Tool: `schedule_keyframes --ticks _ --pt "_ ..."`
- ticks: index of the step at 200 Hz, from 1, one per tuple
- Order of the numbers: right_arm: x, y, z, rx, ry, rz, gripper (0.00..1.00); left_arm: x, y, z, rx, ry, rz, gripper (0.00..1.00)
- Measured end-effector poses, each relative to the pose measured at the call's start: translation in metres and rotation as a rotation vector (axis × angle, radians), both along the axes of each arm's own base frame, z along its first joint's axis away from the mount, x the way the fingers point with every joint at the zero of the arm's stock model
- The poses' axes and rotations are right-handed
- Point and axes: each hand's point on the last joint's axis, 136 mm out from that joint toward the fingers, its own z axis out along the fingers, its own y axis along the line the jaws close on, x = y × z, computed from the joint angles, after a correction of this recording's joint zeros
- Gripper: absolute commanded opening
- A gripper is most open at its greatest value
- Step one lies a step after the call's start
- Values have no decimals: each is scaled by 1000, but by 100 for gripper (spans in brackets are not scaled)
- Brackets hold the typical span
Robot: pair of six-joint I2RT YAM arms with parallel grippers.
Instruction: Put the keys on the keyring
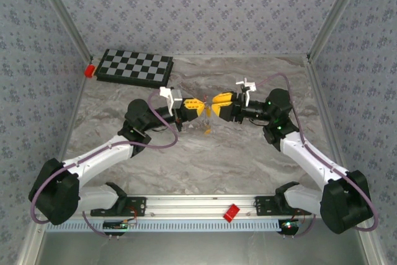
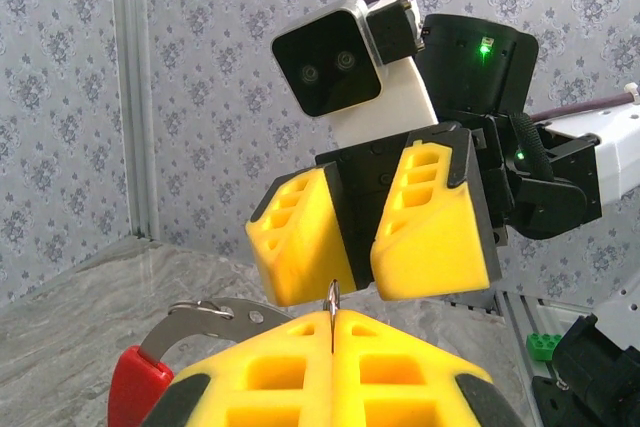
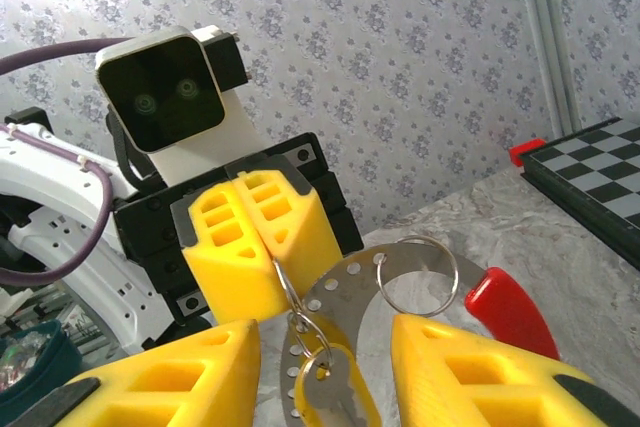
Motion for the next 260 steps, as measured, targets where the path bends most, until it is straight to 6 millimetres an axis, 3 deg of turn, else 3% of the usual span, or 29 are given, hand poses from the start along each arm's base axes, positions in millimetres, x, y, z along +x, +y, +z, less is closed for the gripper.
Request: schedule_keyframes --ticks 71,155,260 --pt "-4 7 -7 -4 27 58 30 0 0 0 0 0 0 0" --pt "-7 9 -10 -12 33 83 4 1 0 0 0 2 6 0" --pt "-6 15 -21 -27 63 108 4 1 0 0 -7 30 1 0"
